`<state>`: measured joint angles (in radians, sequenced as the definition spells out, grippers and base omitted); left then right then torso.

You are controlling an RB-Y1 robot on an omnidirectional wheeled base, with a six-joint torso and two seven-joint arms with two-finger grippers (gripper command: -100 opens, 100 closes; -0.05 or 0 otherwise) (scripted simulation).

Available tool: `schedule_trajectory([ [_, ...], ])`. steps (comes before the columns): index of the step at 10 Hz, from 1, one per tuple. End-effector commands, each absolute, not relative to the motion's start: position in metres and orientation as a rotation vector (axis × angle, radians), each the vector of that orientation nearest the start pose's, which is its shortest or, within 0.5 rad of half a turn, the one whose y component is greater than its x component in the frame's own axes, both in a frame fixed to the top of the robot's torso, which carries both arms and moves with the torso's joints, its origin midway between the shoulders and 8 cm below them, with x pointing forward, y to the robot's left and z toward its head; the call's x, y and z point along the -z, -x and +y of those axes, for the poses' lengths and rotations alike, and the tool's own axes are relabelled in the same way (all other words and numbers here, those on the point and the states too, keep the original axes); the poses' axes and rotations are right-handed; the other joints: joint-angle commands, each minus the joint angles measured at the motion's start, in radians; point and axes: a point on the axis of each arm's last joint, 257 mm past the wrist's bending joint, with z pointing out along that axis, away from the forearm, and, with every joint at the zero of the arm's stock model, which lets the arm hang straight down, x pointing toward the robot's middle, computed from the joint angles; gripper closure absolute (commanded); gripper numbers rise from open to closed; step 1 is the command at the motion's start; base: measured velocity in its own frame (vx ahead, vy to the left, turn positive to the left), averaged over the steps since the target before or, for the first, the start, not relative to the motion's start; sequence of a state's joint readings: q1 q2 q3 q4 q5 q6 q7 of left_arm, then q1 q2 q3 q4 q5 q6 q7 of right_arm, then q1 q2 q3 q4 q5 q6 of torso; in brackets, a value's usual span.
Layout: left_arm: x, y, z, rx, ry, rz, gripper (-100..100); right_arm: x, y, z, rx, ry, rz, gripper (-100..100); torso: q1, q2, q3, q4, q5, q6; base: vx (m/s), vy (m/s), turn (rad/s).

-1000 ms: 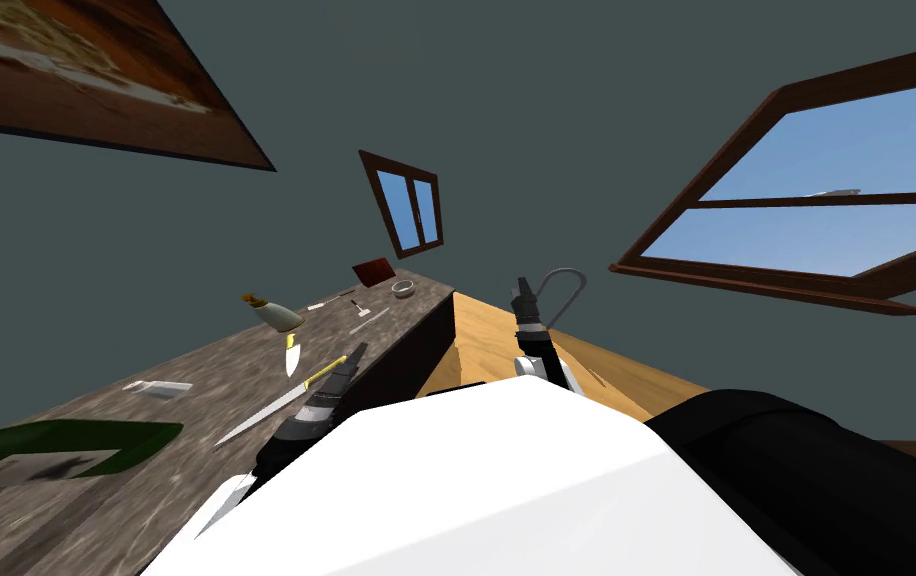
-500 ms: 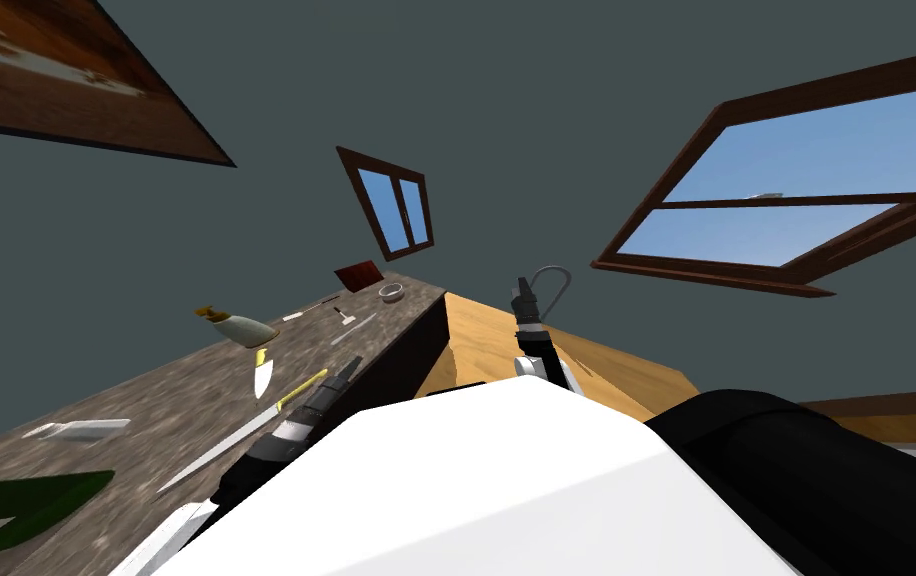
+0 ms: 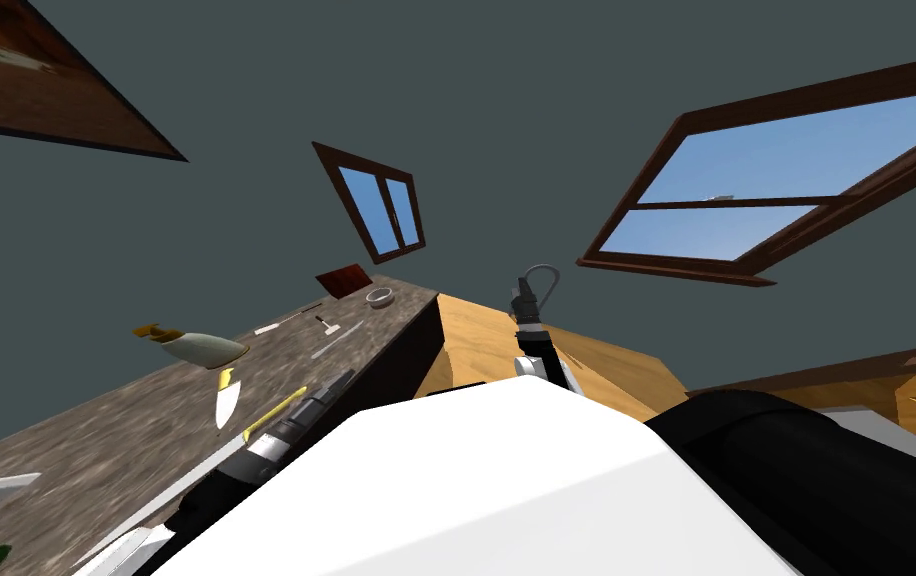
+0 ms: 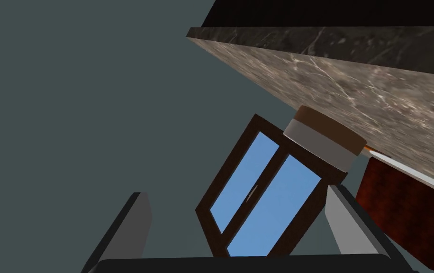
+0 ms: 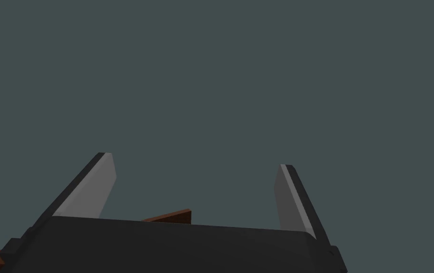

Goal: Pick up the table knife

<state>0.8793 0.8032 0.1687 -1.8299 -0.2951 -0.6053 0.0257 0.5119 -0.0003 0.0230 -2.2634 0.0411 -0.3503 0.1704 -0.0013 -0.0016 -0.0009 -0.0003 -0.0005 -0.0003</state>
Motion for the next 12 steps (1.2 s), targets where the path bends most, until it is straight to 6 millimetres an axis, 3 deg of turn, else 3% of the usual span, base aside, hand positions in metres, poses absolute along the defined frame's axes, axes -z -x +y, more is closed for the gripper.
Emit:
schedule_trajectory([
  [1, 0.262, -0.253, 0.417, 0.615, 0.257, 1.909, -100, 0.018, -0.37, -0.275, -1.096, -0.699, 0.807, 0, 0.0, 0.0, 0.0, 0.0, 0.0, 0.0, 0.042, -0.026, -0.158],
  [3, 0.26, -0.255, 0.417, 0.611, 0.225, 1.928, -100, 0.018, -0.37, -0.275, -1.096, -0.699, 0.807, 0, 0.001, 0.0, 0.0, 0.0, 0.0, 0.0, 0.027, -0.011, -0.051],
  [4, 0.271, -0.243, 0.434, 0.569, 0.216, 1.991, -100, 0.018, -0.37, -0.275, -1.096, -0.699, 0.807, 0, 0.001, 0.001, 0.001, 0.0, 0.0, 0.0, 0.039, -0.014, -0.15],
  [5, 0.27, -0.244, 0.434, 0.567, 0.195, 2.003, -100, 0.018, -0.37, -0.275, -1.096, -0.699, 0.807, 0, 0.001, 0.0, 0.0, 0.0, 0.0, 0.0, 0.043, -0.011, -0.101],
  [6, 0.28, -0.232, 0.451, 0.526, 0.191, 2.062, -100, 0.018, -0.37, -0.275, -1.096, -0.699, 0.807, 0, 0.001, 0.0, 0.0, 0.0, 0.0, 0.0, 0.05, -0.012, -0.171],
  [9, 0.285, -0.224, 0.468, 0.48, 0.133, 2.146, -100, 0.018, -0.37, -0.275, -1.096, -0.699, 0.807, 0, 0.001, -0.001, -0.001, 0.0, 0.0, 0.0, 0.046, -0.008, -0.125],
  [10, 0.293, -0.211, 0.483, 0.442, 0.131, 2.201, -100, 0.018, -0.37, -0.275, -1.096, -0.699, 0.807, 0, 0.001, -0.001, 0.0, 0.0, 0.0, 0.0, 0.051, 0.003, -0.157],
  [11, 0.291, -0.214, 0.484, 0.438, 0.101, 2.214, -100, 0.018, -0.37, -0.275, -1.096, -0.699, 0.807, 0, 0.002, -0.001, -0.001, 0.0, 0.0, 0.0, 0.055, 0.011, -0.089],
  [12, 0.298, -0.201, 0.498, 0.402, 0.1, 2.268, -100, 0.018, -0.37, -0.275, -1.096, -0.699, 0.807, 0, 0.002, -0.001, -0.001, 0.0, 0.001, 0.0, 0.069, 0.005, -0.169],
])
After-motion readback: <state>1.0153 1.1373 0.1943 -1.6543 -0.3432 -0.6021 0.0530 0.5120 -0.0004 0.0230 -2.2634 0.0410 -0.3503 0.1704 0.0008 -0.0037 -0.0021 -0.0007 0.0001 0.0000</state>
